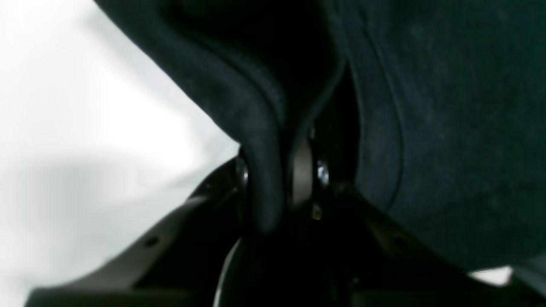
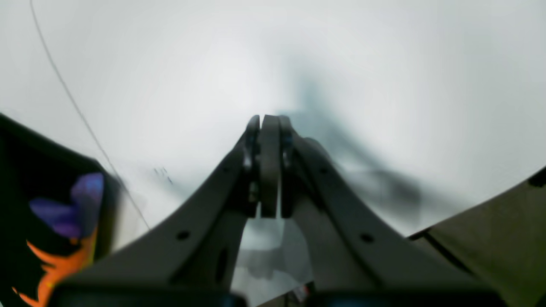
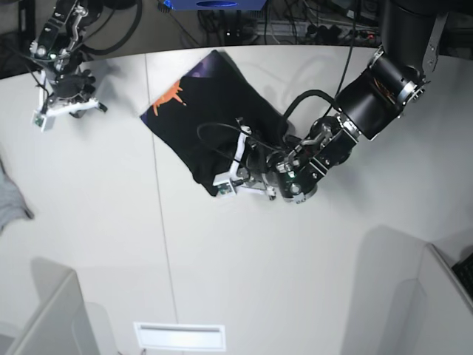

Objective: Fold the T-shirt properly
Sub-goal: 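Rotate and drag the folded shirt with the left gripper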

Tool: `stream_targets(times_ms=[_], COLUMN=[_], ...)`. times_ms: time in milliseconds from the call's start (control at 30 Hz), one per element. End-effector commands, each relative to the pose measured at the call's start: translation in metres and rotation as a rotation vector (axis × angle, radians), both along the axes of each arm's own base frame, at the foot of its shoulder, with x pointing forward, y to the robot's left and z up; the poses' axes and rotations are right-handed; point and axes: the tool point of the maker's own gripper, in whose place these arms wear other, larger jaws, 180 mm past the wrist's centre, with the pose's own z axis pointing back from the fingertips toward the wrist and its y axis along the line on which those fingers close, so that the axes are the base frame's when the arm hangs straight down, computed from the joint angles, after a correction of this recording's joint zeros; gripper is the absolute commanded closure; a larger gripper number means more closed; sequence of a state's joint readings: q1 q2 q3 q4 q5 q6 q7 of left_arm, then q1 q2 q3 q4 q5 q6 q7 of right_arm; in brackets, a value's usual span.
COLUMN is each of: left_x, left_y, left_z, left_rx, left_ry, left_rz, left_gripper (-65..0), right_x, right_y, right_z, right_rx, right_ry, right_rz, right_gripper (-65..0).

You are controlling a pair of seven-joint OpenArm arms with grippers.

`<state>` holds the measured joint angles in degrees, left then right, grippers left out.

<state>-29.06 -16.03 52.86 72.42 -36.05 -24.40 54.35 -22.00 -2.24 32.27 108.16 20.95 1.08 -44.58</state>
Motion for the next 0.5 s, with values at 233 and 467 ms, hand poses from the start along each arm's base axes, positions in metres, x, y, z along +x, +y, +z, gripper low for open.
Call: stream_targets(times_ms=[233, 467], left_x=[-0.012, -0.015], left_y=[-0.001, -0.029], left_z=[-0.016, -0.014], left_rx=[0.144, 0.172], left_ry=[-0.144, -0.247], left_rz=[-0.357, -0.556], left_gripper=[0.0, 0.0], right_x=[-0.024, -0.039], right_y=[0.005, 0.008], right_z=[-0.005, -0.01], right_rx=[-0.003, -0.009], right_ry=[-0.015, -0.009], right_rz=[-0.044, -0.058], right_gripper=[0.0, 0.0])
